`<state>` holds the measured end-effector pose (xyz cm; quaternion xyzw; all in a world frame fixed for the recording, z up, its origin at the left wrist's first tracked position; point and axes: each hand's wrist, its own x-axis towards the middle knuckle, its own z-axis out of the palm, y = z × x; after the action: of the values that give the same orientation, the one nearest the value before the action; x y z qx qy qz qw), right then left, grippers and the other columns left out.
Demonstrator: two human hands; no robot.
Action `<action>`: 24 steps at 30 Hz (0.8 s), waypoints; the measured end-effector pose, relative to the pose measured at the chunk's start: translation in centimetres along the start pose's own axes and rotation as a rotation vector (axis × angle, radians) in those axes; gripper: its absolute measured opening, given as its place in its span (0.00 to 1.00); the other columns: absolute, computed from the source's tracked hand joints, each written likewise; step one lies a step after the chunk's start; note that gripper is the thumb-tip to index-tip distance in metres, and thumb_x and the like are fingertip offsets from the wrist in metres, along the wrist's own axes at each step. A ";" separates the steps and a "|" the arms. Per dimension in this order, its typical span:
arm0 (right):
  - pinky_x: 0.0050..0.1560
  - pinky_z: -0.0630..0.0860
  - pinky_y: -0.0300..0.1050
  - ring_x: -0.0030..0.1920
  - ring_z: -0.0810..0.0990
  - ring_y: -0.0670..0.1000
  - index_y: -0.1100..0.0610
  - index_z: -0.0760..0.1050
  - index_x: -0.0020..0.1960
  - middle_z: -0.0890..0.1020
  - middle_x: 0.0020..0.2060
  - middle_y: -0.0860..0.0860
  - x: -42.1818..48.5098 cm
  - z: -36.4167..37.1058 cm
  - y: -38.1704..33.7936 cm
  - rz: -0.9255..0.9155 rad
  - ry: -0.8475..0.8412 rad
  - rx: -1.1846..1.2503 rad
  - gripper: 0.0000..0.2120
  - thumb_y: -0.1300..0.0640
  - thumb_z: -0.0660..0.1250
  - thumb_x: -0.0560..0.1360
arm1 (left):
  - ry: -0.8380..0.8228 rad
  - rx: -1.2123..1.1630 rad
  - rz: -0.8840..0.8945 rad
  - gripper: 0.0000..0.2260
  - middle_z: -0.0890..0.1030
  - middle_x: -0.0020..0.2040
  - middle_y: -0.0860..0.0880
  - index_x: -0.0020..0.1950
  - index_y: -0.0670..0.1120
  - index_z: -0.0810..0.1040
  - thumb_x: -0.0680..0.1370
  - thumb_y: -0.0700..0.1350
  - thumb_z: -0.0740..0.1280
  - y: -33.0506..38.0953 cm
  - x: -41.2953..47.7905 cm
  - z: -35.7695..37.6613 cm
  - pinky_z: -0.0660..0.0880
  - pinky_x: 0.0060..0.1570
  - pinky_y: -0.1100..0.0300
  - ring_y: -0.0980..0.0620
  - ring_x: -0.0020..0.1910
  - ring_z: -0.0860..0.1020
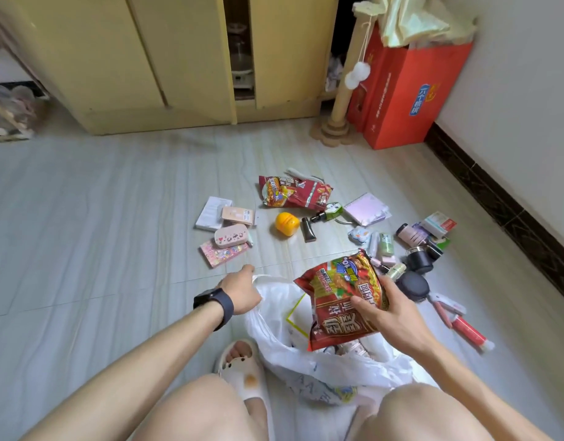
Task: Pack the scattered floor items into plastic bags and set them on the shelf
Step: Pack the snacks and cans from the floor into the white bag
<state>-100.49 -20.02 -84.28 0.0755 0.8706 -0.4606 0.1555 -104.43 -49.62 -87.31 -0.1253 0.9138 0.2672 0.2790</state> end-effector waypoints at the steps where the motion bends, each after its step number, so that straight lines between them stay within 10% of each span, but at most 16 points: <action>1: 0.53 0.80 0.55 0.48 0.83 0.46 0.46 0.71 0.56 0.84 0.49 0.42 0.1 0.3 -0.2 -0.012 -0.015 0.019 0.17 0.43 0.73 0.73 | -0.025 -0.212 -0.006 0.26 0.83 0.55 0.46 0.72 0.46 0.67 0.74 0.39 0.66 0.1 -0.1 -0.3 0.76 0.51 0.58 0.46 0.54 0.80; 5: 0.48 0.80 0.47 0.45 0.83 0.43 0.46 0.71 0.58 0.84 0.47 0.43 0.9 2.4 -1.9 -0.103 -0.103 -0.050 0.19 0.43 0.74 0.72 | -0.002 -0.889 0.067 0.24 0.84 0.50 0.43 0.62 0.40 0.75 0.71 0.21 0.60 1.5 -1.8 -3.5 0.73 0.28 0.60 0.49 0.30 0.79; 12: 0.42 0.71 0.47 0.52 0.80 0.59 0.48 0.72 0.62 0.83 0.50 0.54 2.8 7.4 -4.7 -0.411 -0.491 -0.891 0.22 0.42 0.68 0.71 | -0.251 -0.658 0.181 0.30 0.80 0.61 0.47 0.64 0.45 0.76 0.68 0.22 0.55 3.5 -5.9 -4.4 0.70 0.24 0.62 0.42 0.36 0.84; 18: 0.44 0.79 0.43 0.45 0.82 0.46 0.44 0.77 0.57 0.85 0.45 0.46 3.9 4.4 -5.6 -0.212 -0.300 -0.404 0.19 0.43 0.74 0.68 | -0.384 -0.617 0.072 0.29 0.74 0.67 0.37 0.66 0.45 0.75 0.68 0.28 0.56 2.7 -7.4 -5.0 0.67 0.22 0.65 0.48 0.27 0.80; 24: 0.45 0.75 0.39 0.45 0.80 0.46 0.41 0.75 0.61 0.84 0.48 0.44 3.5 5.2 -4.5 -0.280 -0.395 -0.414 0.23 0.45 0.76 0.68 | -0.362 -0.790 0.071 0.27 0.75 0.64 0.44 0.64 0.44 0.78 0.68 0.28 0.57 3.1 -7.3 -5.9 0.70 0.24 0.64 0.47 0.30 0.80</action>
<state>-103.95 -26.88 -84.66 -0.1692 0.9009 -0.2961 0.2685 -102.31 -49.77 -77.69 -0.1419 0.6816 0.6232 0.3562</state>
